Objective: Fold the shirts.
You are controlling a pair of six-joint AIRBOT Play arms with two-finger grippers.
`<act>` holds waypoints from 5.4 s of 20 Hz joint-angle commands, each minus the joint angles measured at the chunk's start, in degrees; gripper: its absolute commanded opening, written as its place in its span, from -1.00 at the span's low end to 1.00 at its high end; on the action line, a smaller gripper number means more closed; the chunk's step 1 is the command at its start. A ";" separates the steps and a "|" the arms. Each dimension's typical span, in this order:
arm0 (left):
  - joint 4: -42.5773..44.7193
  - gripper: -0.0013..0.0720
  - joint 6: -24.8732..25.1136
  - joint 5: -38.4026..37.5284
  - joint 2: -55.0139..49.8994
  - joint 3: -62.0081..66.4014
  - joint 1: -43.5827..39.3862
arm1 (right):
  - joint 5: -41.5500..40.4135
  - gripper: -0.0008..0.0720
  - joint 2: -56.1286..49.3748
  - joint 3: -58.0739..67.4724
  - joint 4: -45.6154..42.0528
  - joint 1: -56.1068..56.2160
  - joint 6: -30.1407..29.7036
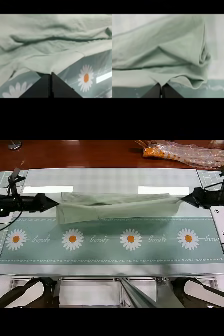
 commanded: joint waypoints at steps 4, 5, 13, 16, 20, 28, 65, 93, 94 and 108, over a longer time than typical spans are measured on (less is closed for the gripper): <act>0.02 -0.91 -2.19 1.09 -19.50 14.82 -3.45 | -12.76 -0.93 -11.78 9.46 -3.45 8.00 3.02; 0.02 -0.91 -2.89 1.09 -21.99 16.83 -3.43 | -13.22 -0.93 -13.38 10.34 -4.15 8.50 3.26; 0.04 -0.91 -4.83 1.16 -34.53 27.96 -3.17 | -18.47 -0.93 -18.95 11.15 -6.56 8.76 4.26; 0.02 -0.91 -4.85 3.56 -36.30 28.46 -3.06 | -19.50 -0.93 -19.37 11.13 -6.64 8.79 4.28; 1.40 -0.91 -7.78 -0.68 -39.65 28.44 -3.39 | -16.02 -0.93 -20.98 11.13 -9.25 8.81 4.50; 1.62 0.12 -8.66 -4.24 -37.11 29.11 0.00 | -13.99 0.20 -17.68 13.75 -13.86 6.82 2.71; 6.97 -0.92 -14.56 2.95 -19.78 30.47 -33.46 | 10.23 -0.93 5.01 22.91 -16.52 18.88 12.96; 14.49 -0.92 -23.76 24.57 -24.50 28.61 -54.03 | 17.29 -0.93 17.00 22.84 -25.81 26.01 19.87; 19.56 -0.92 -24.87 23.32 -20.24 28.61 -51.95 | 15.72 -0.93 15.28 22.84 -26.84 28.76 19.98; 38.23 -0.91 -24.26 -2.05 23.37 28.61 -14.71 | -7.52 -0.93 -13.05 22.84 -25.24 54.82 29.77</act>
